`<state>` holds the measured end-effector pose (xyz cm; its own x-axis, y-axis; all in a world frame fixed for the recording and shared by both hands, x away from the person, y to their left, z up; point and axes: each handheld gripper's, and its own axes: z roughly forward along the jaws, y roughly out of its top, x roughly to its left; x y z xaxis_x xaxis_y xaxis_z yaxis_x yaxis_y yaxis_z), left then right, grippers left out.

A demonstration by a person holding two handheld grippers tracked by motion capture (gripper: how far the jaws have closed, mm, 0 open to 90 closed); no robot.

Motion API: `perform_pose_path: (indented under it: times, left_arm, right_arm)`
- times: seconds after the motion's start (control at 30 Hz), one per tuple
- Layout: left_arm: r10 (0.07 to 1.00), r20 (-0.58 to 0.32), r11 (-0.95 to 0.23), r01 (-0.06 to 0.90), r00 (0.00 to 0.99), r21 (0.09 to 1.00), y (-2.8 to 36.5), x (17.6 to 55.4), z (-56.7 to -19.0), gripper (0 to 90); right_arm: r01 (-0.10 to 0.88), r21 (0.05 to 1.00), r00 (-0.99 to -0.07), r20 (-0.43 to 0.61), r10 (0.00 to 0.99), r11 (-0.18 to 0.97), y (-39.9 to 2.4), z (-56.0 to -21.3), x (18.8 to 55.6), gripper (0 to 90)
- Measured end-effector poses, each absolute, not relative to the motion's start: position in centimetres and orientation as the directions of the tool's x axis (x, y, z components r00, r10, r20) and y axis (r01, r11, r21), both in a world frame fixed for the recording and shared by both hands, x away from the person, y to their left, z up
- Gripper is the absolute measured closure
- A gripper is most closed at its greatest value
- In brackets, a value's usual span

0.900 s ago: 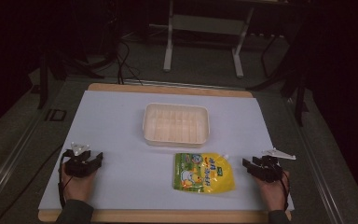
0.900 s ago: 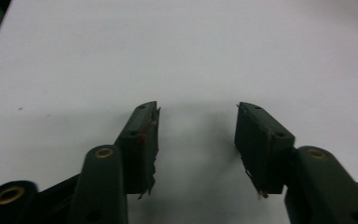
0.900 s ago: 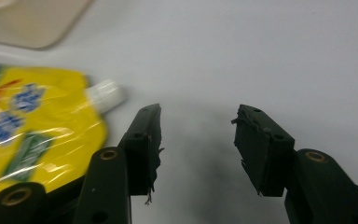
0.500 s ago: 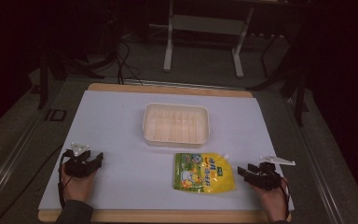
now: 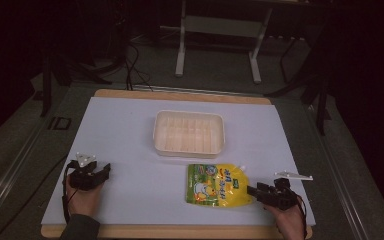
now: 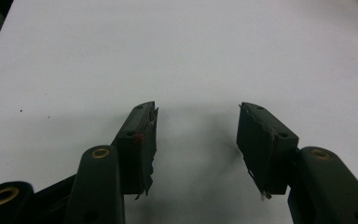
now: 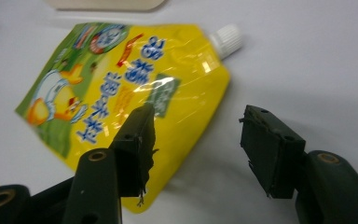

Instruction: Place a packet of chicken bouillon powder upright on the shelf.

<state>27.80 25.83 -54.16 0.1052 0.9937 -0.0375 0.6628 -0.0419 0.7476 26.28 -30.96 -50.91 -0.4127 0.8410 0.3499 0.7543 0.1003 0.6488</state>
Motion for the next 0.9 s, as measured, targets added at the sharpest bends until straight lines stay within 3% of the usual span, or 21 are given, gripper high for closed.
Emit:
perform_pose_path:
  times: [0.2,0.9]
  left_arm:
    - [0.994,-0.038,-0.041,0.663,0.104,0.747,25.8,27.8,-54.2,46.5]
    - [0.994,-0.024,-0.054,0.666,0.108,0.744,25.7,27.8,-54.2,45.7]
  right_arm:
    - [0.777,0.619,-0.416,0.366,0.833,0.116,-30.3,-51.4,26.0,45.0]
    - [0.858,0.512,-0.386,0.587,0.712,0.042,-30.1,-53.2,28.2,49.4]
